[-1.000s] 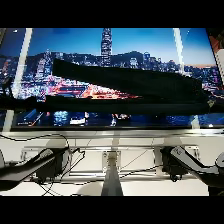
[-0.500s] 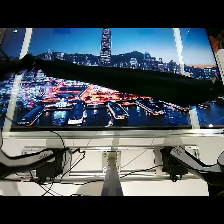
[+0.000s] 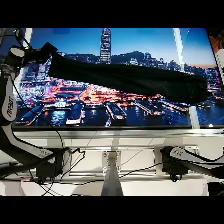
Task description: Fold the clothes and pants, and hang the long-sleeved shirts on hangers.
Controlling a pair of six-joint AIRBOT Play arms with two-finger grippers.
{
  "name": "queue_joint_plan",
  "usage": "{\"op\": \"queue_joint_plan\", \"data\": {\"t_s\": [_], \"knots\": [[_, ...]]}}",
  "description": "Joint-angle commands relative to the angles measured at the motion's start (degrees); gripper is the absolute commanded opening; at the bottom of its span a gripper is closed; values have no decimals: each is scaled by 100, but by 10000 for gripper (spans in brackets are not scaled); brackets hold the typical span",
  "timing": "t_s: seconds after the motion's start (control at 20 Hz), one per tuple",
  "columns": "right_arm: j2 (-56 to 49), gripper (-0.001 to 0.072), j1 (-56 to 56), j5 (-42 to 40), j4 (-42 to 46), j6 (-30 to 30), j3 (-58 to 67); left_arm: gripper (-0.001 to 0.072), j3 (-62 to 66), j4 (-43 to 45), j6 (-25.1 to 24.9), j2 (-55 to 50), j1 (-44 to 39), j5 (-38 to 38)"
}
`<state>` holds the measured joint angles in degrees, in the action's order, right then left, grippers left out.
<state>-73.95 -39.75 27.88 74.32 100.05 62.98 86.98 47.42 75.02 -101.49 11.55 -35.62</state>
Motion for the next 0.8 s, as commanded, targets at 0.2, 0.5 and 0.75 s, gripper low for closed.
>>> {"op": "queue_joint_plan", "data": {"t_s": [0.2, 0.5, 0.75], "knots": [[-70, 675, 87, 570, 153, -855, 48, 697, 114, 352, 22, 94, 754, -1897], [-70, 674, 90, 765, 63, -957, 48, 696, -212, 376, 450, 57, 1255, -3167], [-98, 672, 378, 852, 50, -973, 48, 696, -492, -70, 404, -378, 883, -2232]]}}
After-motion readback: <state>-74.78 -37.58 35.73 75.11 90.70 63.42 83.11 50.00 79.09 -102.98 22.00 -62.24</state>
